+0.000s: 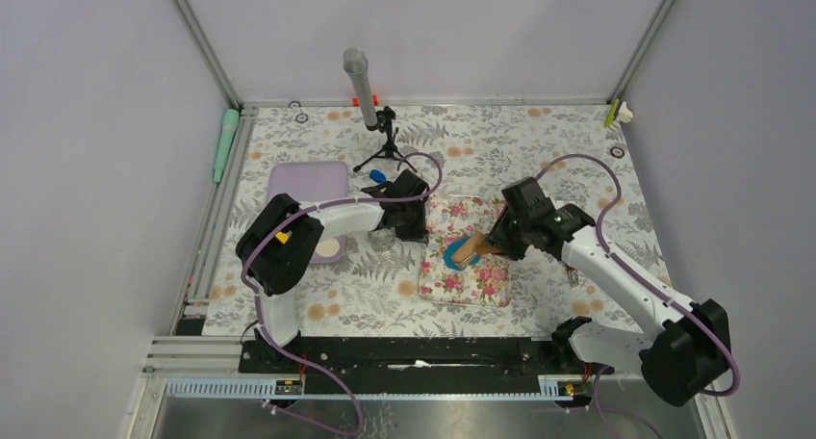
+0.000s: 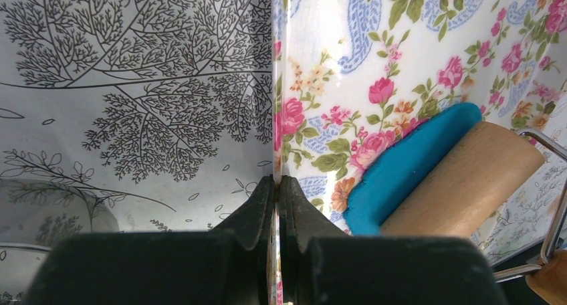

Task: Roll out the dumpling wrappers from the dough
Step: Flatten out the dough on the work surface.

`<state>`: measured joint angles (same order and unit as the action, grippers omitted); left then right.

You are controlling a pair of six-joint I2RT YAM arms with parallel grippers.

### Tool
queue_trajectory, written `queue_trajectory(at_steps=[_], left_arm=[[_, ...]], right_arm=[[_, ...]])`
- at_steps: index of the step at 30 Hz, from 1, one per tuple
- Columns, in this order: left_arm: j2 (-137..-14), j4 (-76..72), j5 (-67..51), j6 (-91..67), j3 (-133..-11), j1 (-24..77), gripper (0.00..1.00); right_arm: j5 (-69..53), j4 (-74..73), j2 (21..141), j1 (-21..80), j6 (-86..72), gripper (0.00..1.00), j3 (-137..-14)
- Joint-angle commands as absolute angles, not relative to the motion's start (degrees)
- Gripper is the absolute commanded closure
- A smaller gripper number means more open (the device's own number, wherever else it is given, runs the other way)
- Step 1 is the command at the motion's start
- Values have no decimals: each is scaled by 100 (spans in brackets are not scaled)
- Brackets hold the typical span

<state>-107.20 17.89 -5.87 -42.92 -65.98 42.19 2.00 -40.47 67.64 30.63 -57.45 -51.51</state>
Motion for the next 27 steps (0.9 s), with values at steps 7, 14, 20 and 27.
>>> queue_trajectory(at_steps=[7, 14, 20, 27], left_arm=[[-10576, 1889, -545, -4240, -6555, 4259, 100], [-10427, 1816, -308, -4383, -6372, 4247, 100], [-10432, 1834, -282, -4412, -6407, 4253, 100], [-10441, 1829, -332, -4397, -6421, 4252, 100]], right_arm=[[305, -3635, 7122, 3076, -6059, 100, -3957], [560, -4535, 6427, 3076, -6011, 100, -4050], [558, -5001, 6173, 3076, -5934, 100, -4235], [550, -4486, 6523, 3085, -5979, 100, -4090]])
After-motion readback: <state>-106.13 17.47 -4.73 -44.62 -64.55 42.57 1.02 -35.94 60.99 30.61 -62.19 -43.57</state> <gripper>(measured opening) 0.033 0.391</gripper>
